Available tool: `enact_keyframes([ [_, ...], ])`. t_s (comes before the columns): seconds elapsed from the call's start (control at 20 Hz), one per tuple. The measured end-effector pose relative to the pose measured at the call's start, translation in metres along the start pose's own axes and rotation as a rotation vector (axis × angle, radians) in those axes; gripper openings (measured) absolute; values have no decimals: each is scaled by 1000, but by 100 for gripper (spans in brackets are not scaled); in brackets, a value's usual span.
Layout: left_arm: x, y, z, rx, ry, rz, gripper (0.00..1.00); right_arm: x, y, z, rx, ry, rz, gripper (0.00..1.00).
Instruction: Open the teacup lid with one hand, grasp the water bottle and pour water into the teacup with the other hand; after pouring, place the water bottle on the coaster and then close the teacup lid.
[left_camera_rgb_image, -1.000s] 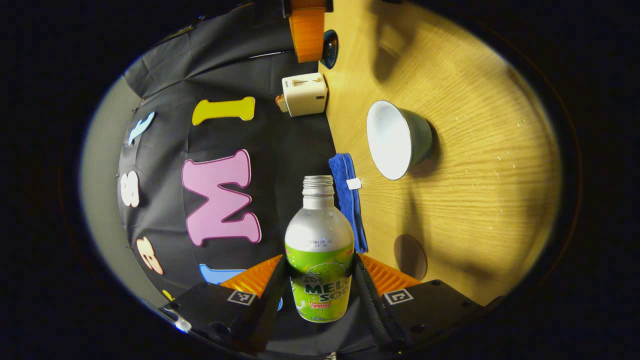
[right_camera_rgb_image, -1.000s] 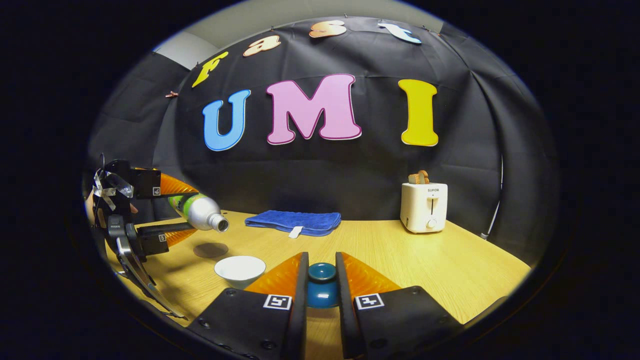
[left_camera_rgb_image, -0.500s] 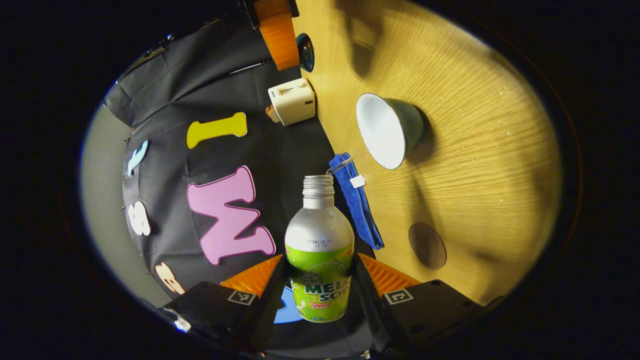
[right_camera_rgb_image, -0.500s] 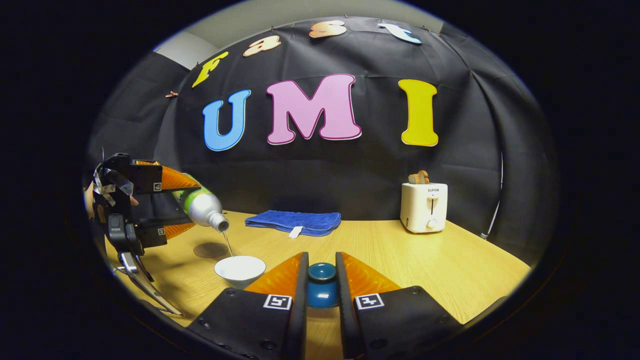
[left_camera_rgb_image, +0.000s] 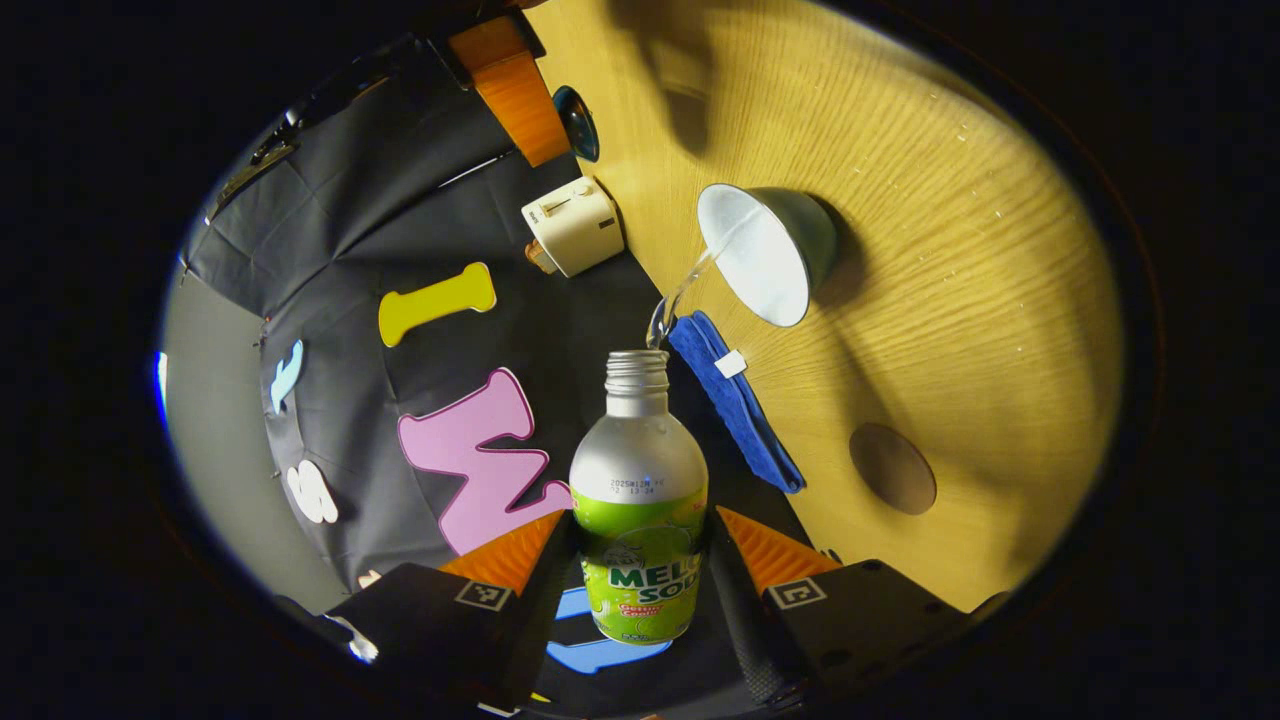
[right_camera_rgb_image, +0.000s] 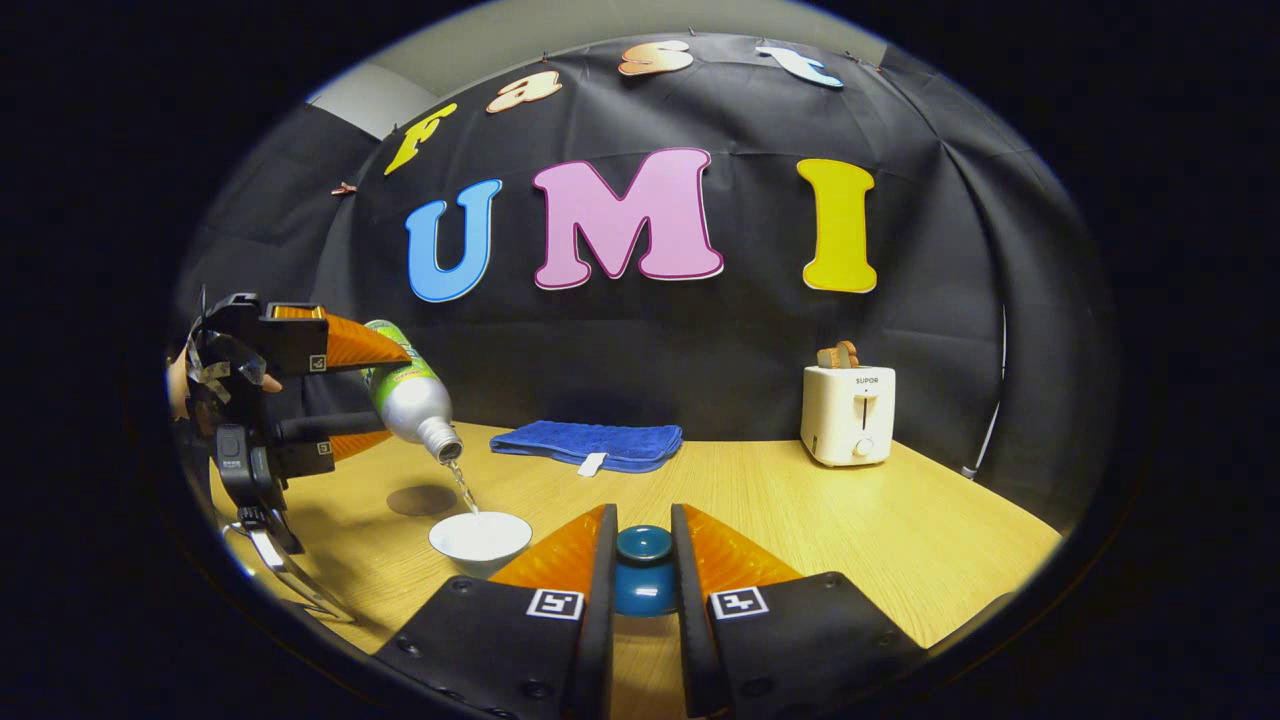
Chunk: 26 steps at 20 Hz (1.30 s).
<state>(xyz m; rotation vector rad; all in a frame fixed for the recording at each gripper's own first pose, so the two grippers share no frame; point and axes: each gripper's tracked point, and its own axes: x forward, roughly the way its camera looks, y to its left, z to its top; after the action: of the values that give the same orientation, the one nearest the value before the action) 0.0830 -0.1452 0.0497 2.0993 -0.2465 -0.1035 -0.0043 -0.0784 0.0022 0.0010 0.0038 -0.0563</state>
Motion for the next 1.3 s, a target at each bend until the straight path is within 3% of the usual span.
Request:
enact_keyframes([
  [0.9, 4, 58, -2, 395, -76, 187, 78, 0, -1, 0, -1, 0, 1, 31],
  [1.15, 5, 53, 0, 336, -74, 184, 78, 0, 0, 0, -1, -1, 0, 31],
  [1.3, 4, 38, 4, 179, -82, 155, 77, 0, 0, -1, -1, -1, 0, 31],
])
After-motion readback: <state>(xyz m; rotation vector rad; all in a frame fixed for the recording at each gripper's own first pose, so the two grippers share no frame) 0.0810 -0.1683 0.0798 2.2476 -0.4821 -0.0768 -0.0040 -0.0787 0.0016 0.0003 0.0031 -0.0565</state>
